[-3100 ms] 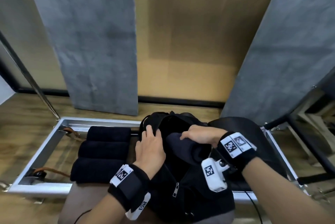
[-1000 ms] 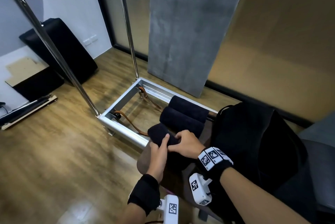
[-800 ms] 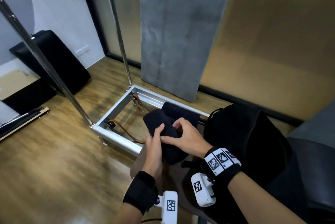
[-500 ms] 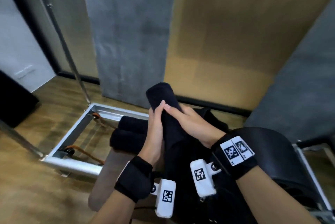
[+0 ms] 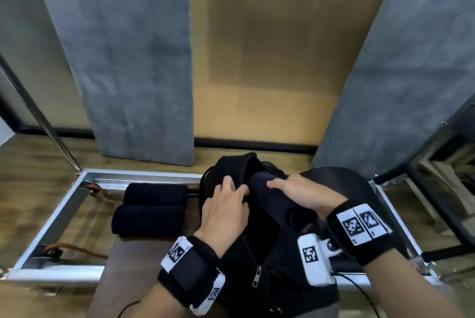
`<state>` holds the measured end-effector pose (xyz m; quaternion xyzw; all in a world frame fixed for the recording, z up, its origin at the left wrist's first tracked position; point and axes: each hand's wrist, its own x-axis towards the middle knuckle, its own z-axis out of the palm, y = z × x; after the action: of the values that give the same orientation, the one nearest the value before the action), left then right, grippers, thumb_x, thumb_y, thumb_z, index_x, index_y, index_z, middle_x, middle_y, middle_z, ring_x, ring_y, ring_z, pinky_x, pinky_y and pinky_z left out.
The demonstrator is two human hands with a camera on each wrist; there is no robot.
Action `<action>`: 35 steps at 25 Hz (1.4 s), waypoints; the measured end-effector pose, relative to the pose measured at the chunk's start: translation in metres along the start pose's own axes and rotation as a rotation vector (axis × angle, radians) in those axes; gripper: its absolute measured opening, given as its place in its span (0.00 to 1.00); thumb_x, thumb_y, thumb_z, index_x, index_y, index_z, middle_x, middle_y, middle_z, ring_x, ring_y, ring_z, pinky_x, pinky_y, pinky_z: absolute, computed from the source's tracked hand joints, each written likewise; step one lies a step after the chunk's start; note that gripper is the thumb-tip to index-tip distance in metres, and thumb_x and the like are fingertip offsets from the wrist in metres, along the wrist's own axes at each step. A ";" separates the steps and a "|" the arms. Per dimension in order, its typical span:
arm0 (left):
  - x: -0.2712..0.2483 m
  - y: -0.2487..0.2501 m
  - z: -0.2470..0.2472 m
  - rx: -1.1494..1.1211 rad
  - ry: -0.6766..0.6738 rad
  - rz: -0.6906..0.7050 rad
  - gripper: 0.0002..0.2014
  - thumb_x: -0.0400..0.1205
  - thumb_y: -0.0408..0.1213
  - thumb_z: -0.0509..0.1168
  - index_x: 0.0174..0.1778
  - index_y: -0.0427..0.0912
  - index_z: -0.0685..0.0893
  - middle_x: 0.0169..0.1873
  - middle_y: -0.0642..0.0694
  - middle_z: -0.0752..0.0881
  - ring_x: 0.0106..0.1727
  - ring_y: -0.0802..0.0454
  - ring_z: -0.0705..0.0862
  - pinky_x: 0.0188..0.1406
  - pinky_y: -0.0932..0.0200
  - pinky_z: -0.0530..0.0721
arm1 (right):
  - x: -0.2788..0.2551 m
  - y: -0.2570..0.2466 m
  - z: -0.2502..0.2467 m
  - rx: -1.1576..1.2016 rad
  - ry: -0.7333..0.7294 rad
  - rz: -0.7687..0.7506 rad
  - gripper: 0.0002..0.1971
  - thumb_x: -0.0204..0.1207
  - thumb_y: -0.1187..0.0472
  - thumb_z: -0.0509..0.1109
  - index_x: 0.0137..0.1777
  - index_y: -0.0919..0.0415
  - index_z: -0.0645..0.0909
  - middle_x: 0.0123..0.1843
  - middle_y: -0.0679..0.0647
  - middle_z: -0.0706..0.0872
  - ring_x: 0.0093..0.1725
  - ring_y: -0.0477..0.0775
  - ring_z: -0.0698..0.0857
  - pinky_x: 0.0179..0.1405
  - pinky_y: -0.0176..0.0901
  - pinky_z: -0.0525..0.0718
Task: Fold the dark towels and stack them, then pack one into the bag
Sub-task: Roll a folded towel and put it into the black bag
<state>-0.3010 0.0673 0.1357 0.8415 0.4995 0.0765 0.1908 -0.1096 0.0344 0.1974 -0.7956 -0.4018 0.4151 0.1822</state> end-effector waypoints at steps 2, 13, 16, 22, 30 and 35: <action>0.004 0.001 -0.002 -0.004 -0.041 -0.036 0.17 0.88 0.32 0.60 0.73 0.46 0.79 0.65 0.49 0.70 0.62 0.45 0.80 0.48 0.48 0.81 | 0.016 0.002 0.013 -0.027 -0.047 0.038 0.28 0.77 0.35 0.68 0.62 0.60 0.83 0.49 0.54 0.92 0.46 0.56 0.92 0.39 0.46 0.83; 0.014 -0.020 -0.008 -0.433 -0.025 -0.079 0.26 0.89 0.28 0.59 0.85 0.42 0.73 0.66 0.56 0.70 0.52 0.49 0.83 0.57 0.52 0.84 | 0.104 0.009 0.097 -0.220 0.119 0.108 0.37 0.91 0.46 0.59 0.90 0.63 0.46 0.75 0.72 0.80 0.71 0.71 0.84 0.65 0.56 0.80; 0.014 -0.024 -0.008 -0.446 -0.015 -0.067 0.27 0.89 0.29 0.59 0.86 0.42 0.72 0.66 0.56 0.69 0.46 0.50 0.81 0.52 0.53 0.83 | 0.111 0.007 0.103 -0.350 0.113 0.177 0.39 0.91 0.45 0.58 0.90 0.67 0.44 0.78 0.73 0.77 0.75 0.71 0.81 0.73 0.58 0.78; 0.018 -0.026 -0.008 -0.374 -0.101 -0.069 0.38 0.87 0.26 0.58 0.93 0.52 0.56 0.86 0.58 0.52 0.48 0.43 0.87 0.53 0.43 0.86 | 0.111 0.005 0.110 -0.536 0.040 0.247 0.34 0.93 0.48 0.57 0.88 0.71 0.52 0.86 0.70 0.66 0.83 0.71 0.71 0.78 0.56 0.73; 0.016 -0.029 0.008 -0.320 0.017 0.041 0.35 0.88 0.31 0.59 0.91 0.57 0.62 0.85 0.63 0.57 0.46 0.52 0.85 0.48 0.48 0.86 | 0.104 0.008 0.094 -0.545 0.047 0.250 0.43 0.86 0.31 0.59 0.86 0.67 0.61 0.80 0.67 0.77 0.78 0.67 0.79 0.72 0.54 0.78; 0.006 -0.045 0.012 -0.609 0.334 0.086 0.17 0.92 0.53 0.60 0.76 0.60 0.80 0.69 0.65 0.73 0.54 0.61 0.83 0.52 0.63 0.84 | 0.065 -0.063 0.044 -0.642 0.256 -0.074 0.21 0.87 0.43 0.62 0.62 0.62 0.81 0.65 0.64 0.86 0.65 0.69 0.86 0.58 0.53 0.84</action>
<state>-0.3307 0.0888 0.1060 0.7421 0.4423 0.3666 0.3455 -0.1539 0.1222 0.1770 -0.8430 -0.5141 0.1573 -0.0136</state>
